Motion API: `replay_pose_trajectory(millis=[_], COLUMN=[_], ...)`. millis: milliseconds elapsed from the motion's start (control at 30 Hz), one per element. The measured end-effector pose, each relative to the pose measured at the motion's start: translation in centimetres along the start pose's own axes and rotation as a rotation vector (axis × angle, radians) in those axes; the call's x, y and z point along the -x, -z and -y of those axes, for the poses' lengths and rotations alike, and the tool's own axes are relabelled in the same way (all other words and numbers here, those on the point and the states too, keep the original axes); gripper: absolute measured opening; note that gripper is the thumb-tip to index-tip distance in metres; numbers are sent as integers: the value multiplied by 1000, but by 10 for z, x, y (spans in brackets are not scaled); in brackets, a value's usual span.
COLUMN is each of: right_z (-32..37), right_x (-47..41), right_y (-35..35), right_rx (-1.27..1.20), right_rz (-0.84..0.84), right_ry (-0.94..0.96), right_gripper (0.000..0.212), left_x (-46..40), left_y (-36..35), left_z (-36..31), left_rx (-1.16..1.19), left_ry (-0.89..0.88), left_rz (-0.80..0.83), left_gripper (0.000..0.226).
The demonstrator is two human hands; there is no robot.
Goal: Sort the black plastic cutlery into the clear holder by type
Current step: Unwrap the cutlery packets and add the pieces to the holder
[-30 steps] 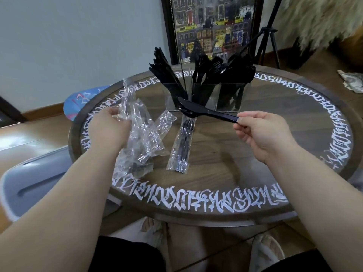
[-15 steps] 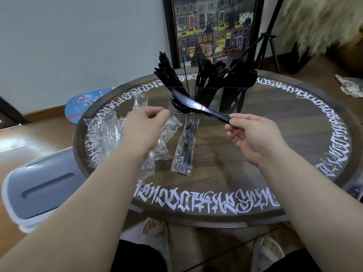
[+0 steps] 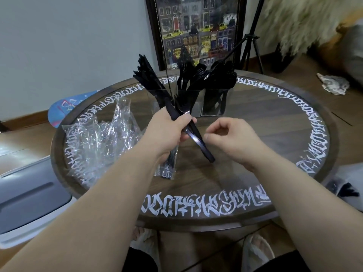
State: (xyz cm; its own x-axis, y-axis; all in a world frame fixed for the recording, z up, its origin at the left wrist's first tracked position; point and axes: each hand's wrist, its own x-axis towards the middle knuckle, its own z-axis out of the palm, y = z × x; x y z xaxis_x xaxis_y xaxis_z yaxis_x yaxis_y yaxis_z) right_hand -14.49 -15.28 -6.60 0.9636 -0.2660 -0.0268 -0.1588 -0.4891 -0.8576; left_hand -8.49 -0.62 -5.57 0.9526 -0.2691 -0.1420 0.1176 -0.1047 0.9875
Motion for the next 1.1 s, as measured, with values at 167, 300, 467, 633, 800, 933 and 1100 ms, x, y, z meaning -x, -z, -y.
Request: replay_pose_trajectory(millis=[167, 300, 467, 633, 800, 933, 1100], right_z=[6, 9, 3, 3, 14, 23, 29], right_x=[-4, -4, -6, -10, -13, -16, -16], right_y=[9, 7, 8, 11, 10, 3, -7], right_rx=[-294, -252, -160, -246, -259, -288, -283], right_rz=[-83, -87, -178, -347, -421, -420, -408], right_ry=[61, 134, 140, 106, 127, 113, 98], right_gripper=[23, 18, 15, 23, 21, 19, 10], left_x=[5, 10, 9, 8, 14, -3, -30], left_y=[-12, -21, -21, -8, 23, 50, 60], left_z=[3, 2, 0, -2, -31, -60, -88], left_rx=[-210, -272, -205, -330, -281, -326, -515], left_ry=[-80, -106, -66, -224, -449, -513, -613], left_rz=[220, 295, 183, -100, -472, -518, -510], left_gripper=[15, 23, 24, 20, 17, 29, 22])
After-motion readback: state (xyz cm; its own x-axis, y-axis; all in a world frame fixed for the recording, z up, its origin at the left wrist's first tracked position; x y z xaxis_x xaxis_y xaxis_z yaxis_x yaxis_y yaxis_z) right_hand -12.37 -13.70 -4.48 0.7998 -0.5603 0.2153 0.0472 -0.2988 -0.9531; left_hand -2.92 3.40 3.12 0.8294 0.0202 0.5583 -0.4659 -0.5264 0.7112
